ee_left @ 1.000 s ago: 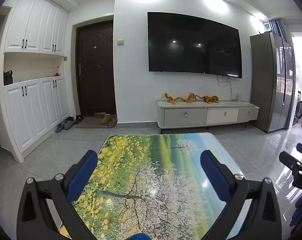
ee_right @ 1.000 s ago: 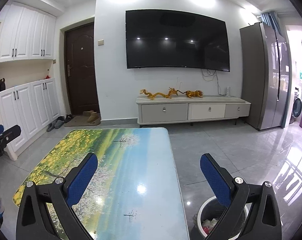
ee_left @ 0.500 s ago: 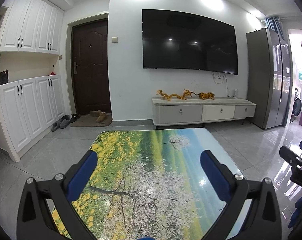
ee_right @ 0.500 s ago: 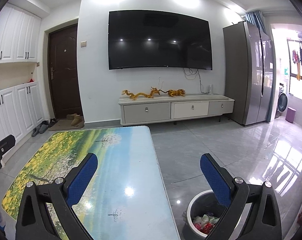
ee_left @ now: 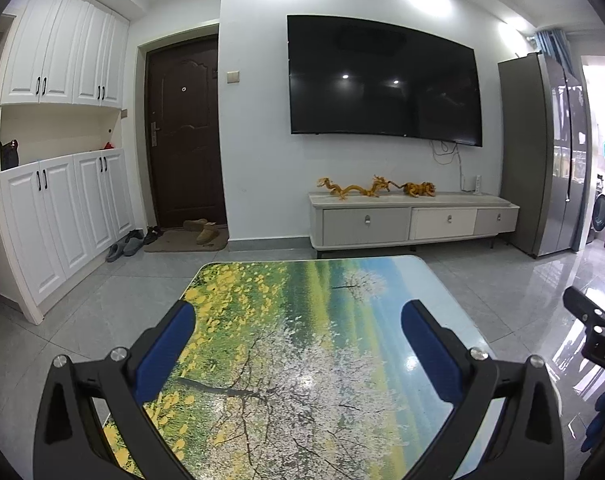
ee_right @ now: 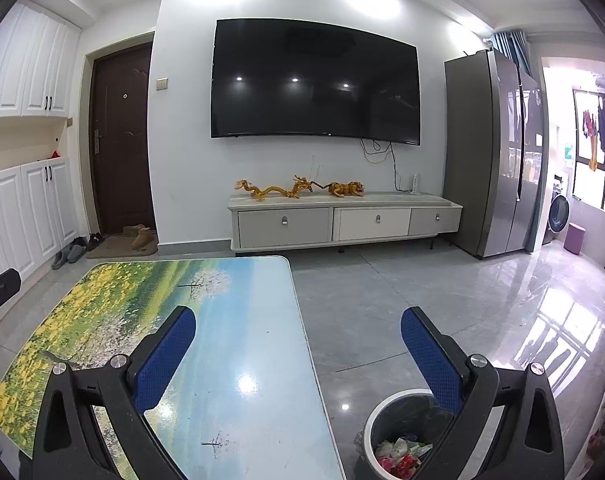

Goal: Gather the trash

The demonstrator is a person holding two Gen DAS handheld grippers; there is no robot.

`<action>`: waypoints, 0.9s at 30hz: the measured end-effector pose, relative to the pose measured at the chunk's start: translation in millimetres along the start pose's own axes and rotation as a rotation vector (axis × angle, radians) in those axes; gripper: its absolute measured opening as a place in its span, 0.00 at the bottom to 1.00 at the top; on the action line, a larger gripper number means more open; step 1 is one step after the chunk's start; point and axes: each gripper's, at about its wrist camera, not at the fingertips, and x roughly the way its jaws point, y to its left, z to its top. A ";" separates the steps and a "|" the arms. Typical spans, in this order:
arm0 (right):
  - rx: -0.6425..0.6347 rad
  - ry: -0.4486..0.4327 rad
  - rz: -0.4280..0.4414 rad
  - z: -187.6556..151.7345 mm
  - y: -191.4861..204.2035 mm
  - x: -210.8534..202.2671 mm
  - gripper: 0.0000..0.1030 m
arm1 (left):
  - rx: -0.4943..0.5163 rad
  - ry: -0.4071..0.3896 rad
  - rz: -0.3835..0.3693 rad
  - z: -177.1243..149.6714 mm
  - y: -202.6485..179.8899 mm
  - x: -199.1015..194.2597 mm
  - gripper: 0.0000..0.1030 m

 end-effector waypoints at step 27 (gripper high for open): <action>-0.029 0.035 -0.070 5.3 -11.2 22.7 1.00 | 0.004 0.060 0.012 1.7 9.0 25.9 1.00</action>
